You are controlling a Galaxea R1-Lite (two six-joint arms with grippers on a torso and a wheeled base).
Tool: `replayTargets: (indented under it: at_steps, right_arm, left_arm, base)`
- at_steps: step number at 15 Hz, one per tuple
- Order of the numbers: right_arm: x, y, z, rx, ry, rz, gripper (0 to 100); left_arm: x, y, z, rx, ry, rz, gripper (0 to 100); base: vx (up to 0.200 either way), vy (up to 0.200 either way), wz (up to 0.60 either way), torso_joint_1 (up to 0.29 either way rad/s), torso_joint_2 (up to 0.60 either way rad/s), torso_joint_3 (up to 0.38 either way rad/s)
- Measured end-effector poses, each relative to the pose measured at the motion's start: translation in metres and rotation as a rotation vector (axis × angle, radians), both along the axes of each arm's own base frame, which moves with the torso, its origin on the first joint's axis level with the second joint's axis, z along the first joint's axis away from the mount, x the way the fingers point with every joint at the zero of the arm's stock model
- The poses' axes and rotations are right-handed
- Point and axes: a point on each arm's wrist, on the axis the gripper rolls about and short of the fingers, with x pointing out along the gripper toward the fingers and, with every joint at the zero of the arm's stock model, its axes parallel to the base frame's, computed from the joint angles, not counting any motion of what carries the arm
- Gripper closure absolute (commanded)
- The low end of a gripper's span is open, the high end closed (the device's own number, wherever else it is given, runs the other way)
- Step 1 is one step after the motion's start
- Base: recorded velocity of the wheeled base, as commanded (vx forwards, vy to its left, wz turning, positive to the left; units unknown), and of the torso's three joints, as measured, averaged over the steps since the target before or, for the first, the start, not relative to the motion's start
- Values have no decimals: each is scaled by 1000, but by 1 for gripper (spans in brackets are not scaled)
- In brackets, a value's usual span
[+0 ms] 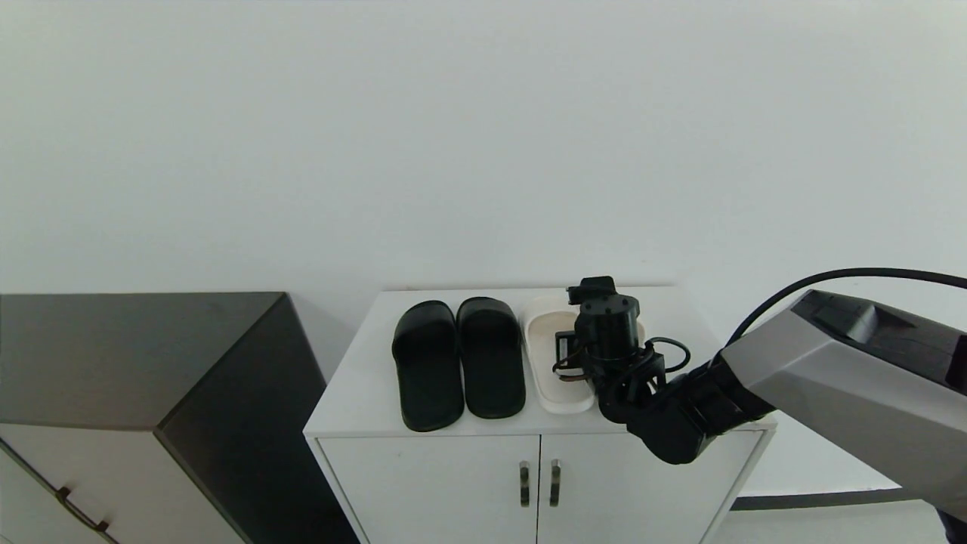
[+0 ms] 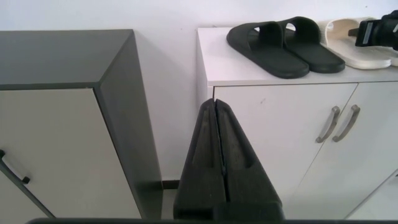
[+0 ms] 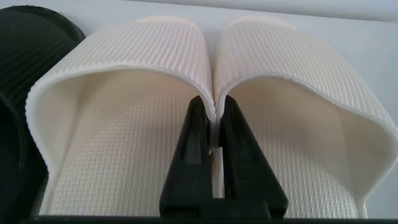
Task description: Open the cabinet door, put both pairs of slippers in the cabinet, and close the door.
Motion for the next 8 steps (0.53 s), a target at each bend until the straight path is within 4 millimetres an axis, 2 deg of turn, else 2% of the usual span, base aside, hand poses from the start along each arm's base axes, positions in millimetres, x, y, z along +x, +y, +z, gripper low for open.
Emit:
replayTargets:
  at_steps: [5, 8]
  right_arm:
    - [-4, -3, 5, -16, -2, 4, 100]
    - [-20, -13, 20, -12, 5, 78, 100]
  left_arm:
    - [0, 0, 0, -1, 0, 0, 100]
    - [0, 0, 0, -1, 0, 0, 100]
  base:
    - [0, 0, 0, 0, 0, 0]
    - [0, 0, 0, 0, 0, 0]
